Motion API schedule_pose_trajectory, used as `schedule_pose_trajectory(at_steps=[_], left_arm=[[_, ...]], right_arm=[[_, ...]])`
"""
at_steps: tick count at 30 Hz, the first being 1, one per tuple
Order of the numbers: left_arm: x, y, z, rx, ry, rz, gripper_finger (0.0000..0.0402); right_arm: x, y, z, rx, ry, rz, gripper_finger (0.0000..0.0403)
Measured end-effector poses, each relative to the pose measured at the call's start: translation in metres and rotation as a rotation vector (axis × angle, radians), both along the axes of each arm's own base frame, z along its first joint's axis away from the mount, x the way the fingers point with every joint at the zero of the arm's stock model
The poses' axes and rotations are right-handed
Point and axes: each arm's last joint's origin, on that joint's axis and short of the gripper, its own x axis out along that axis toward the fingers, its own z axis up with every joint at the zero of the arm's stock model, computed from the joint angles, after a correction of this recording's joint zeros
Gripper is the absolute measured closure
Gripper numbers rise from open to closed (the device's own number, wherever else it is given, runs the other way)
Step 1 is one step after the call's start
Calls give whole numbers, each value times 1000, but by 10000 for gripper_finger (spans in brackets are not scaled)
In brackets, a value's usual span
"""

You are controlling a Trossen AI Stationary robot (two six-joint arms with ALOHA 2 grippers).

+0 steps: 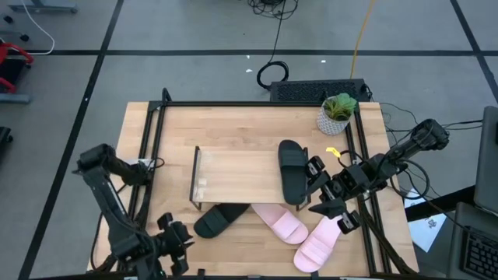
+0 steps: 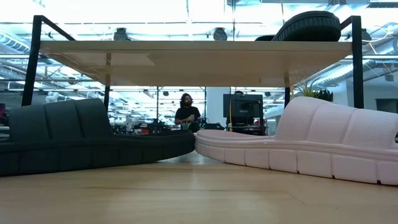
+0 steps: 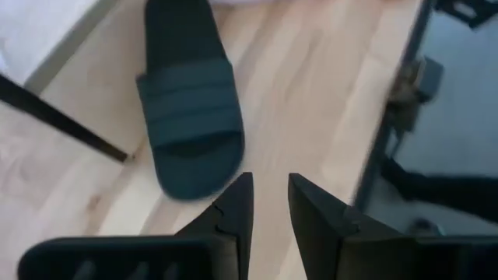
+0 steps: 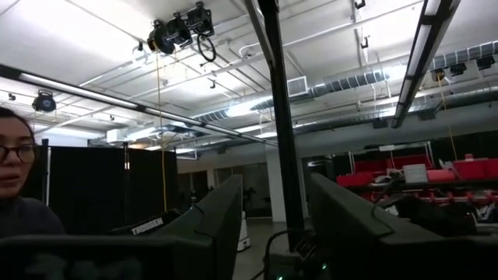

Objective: Pick and place slides into the shelf
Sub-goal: Put the black slipper on the shelf

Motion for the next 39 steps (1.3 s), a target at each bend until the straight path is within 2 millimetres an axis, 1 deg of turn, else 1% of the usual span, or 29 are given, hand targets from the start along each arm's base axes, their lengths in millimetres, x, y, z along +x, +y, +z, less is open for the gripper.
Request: schedule_pose_trajectory(at_steps=[2,4,8,14,16,19,26,29,34,39], left_arm=[[0,-4,-5,42,-45,12,321],[-1,-6,-6,60,-77,19,321],[-4,-9,-9,41,-48,11,321],[-7,-7,-20,2,-32,65,321],[-7,-8,-29,-8,-36,67,321],[0,-12,-46,-7,-26,70,321],[21,-10,-89,109,90,109,321],[29,-7,-100,146,116,118,321],[42,0,-99,175,130,96,321],[44,1,-98,241,175,-22,321]], right_arm=[[0,0,0,2,1,1,264],[0,0,0,7,3,5,264],[0,0,0,21,9,15,264],[-1,0,1,22,5,21,264],[-2,-1,1,21,5,22,264],[-3,-2,1,11,22,23,264],[-12,-7,6,5,32,23,264],[-15,-9,9,5,34,22,264],[-20,-12,12,7,30,22,264],[-20,-12,10,-6,53,21,264]])
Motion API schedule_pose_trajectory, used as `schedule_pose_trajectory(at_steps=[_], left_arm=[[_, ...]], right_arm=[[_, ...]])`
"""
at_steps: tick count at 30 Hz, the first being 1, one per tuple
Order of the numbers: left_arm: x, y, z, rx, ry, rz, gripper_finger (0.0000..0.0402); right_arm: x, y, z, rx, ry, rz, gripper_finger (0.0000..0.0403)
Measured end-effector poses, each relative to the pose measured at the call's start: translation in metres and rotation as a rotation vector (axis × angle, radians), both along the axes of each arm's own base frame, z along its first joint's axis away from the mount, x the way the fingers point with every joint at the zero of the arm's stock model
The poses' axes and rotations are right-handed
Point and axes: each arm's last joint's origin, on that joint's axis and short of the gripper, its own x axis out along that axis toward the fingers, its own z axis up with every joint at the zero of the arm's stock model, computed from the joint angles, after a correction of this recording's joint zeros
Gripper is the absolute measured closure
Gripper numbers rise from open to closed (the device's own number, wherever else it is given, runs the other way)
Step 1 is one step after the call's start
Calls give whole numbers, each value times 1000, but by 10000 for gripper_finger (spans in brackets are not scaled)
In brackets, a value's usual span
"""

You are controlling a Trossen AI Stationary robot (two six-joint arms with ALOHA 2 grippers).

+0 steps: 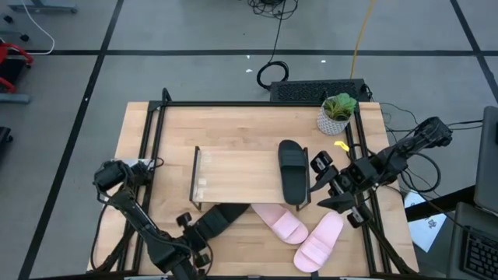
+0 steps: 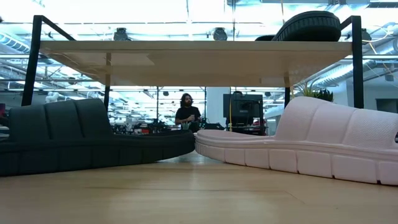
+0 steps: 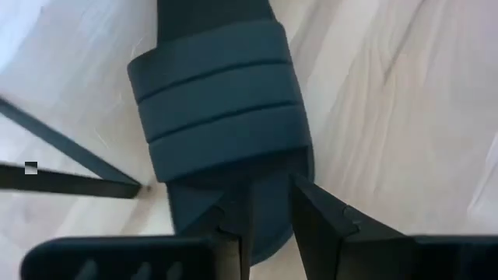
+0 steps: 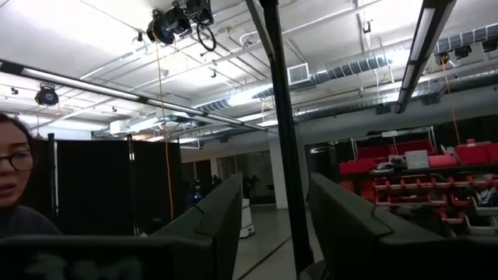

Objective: Pick and place slides into the shelf
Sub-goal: Put the black slipper on the shelf

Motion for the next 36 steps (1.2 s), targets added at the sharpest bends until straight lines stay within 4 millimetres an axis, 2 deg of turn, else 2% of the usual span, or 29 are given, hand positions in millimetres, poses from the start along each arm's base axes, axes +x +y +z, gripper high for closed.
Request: schedule_pose_trajectory(at_steps=[15,36], left_arm=[[-2,2,0,284,218,-520,321],[0,9,-11,372,190,-551,321]], right_arm=[[4,1,-9,-31,97,-52,264],[4,1,-9,-37,102,-54,264]])
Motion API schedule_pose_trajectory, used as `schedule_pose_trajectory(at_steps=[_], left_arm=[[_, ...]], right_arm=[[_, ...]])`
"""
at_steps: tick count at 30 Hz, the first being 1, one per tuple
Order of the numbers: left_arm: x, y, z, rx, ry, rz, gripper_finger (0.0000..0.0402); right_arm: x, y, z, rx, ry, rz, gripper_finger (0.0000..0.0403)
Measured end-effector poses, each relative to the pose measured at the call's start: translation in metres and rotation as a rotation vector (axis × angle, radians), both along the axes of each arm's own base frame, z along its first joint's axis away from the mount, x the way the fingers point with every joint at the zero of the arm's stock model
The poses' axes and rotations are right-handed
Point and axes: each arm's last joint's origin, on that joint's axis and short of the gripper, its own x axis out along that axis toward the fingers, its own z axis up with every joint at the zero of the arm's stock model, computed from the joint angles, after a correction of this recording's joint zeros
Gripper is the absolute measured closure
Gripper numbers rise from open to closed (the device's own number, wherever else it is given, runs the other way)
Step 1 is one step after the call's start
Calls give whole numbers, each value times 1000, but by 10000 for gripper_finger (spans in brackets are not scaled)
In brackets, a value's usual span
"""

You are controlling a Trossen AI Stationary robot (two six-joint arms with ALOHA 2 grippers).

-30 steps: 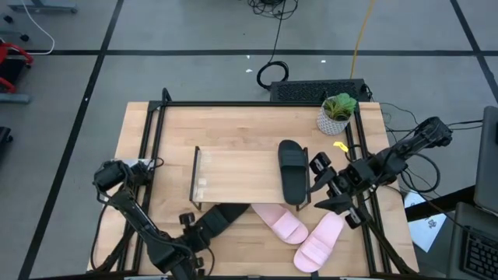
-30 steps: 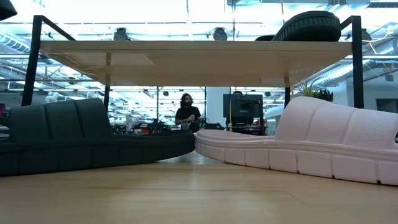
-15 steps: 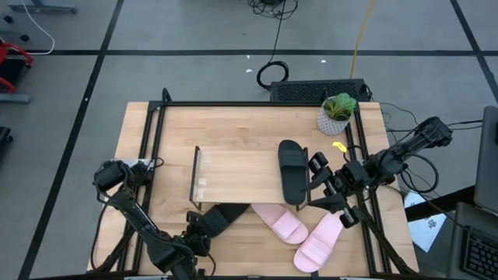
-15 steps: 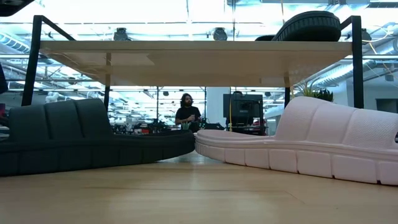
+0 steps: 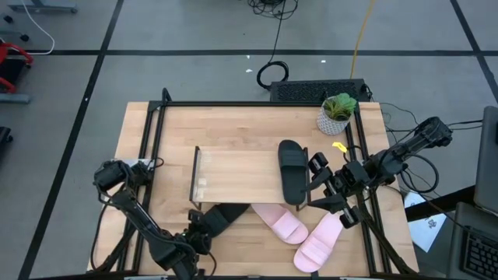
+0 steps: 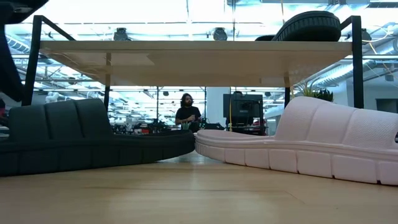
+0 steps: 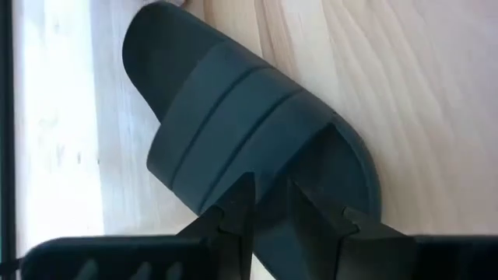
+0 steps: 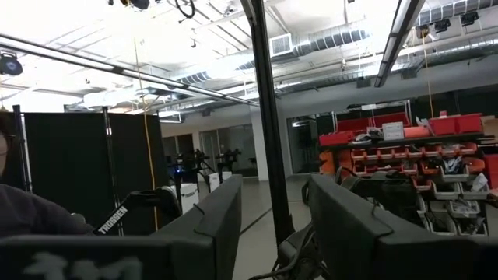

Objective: Pick and place slides into the shelf
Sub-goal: Put the black slipper on the shelf

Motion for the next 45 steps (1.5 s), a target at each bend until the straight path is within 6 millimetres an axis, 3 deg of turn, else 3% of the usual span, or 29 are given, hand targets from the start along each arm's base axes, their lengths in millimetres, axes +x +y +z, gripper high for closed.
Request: schedule_pose_trajectory(at_steps=[7,21,29,45], left_arm=[[-2,5,-11,20,2,-18,321],[-12,-1,-13,89,4,-86,321],[-12,-3,-29,181,11,-121,321],[-4,3,-27,223,-60,-91,321]], right_arm=[[0,0,-1,-24,7,-7,264],[11,6,-11,-53,51,-38,264],[15,8,-15,-59,57,-40,264],[15,6,-15,-81,54,-101,264]])
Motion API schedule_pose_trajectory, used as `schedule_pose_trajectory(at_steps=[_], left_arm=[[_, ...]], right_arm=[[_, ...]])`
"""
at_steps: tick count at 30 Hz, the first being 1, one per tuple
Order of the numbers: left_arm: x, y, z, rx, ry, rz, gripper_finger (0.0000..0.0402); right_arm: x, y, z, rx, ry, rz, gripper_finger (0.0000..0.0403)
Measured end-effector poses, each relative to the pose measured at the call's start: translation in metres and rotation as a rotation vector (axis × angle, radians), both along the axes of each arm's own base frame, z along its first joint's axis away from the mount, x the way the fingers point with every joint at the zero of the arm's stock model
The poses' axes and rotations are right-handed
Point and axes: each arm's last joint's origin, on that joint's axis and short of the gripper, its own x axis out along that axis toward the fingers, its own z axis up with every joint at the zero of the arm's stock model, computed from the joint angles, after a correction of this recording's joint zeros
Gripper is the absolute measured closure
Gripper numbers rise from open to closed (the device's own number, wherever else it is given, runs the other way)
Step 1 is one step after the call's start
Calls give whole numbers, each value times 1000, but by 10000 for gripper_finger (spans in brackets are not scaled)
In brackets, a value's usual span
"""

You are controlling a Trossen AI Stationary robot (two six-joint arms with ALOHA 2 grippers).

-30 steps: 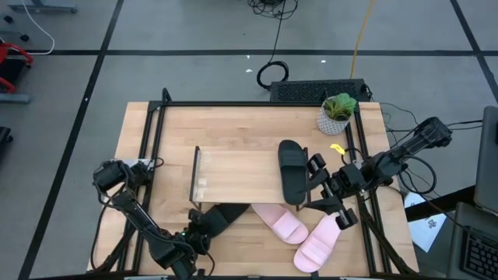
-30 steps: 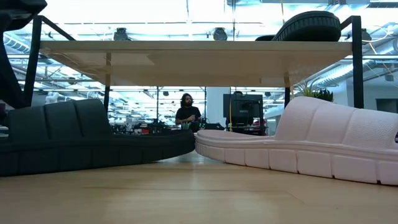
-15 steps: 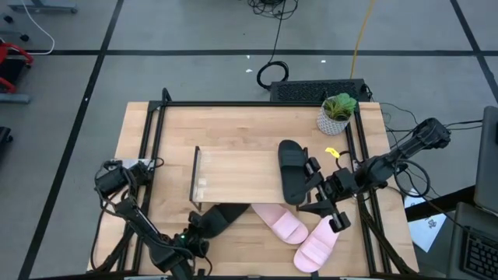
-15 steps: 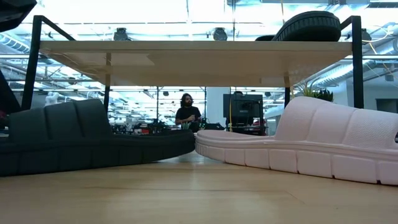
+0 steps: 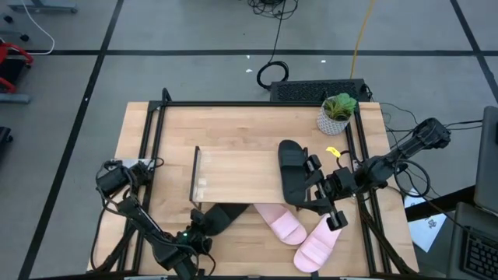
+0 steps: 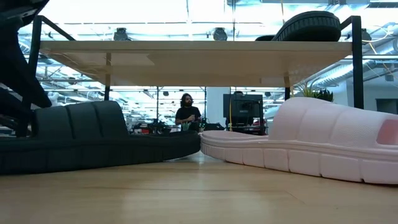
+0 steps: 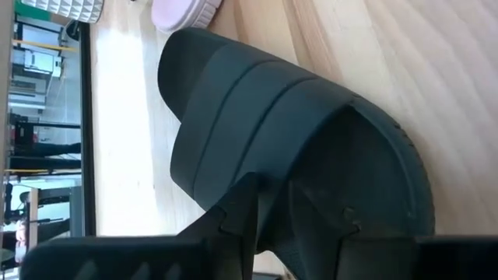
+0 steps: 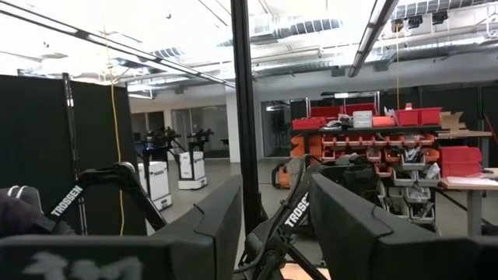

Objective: Pick and place slides into the shelf
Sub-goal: Put the black slipper on the shelf

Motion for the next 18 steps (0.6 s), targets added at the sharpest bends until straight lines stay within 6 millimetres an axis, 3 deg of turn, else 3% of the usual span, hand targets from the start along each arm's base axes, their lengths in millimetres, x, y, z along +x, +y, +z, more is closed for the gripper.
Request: schedule_pose_trajectory(at_steps=[15,18], left_arm=[[11,6,-4,-38,-55,37,322],[11,7,-8,-55,-66,37,344]], right_arm=[[0,0,0,0,0,0,264],[0,0,0,0,0,0,264]])
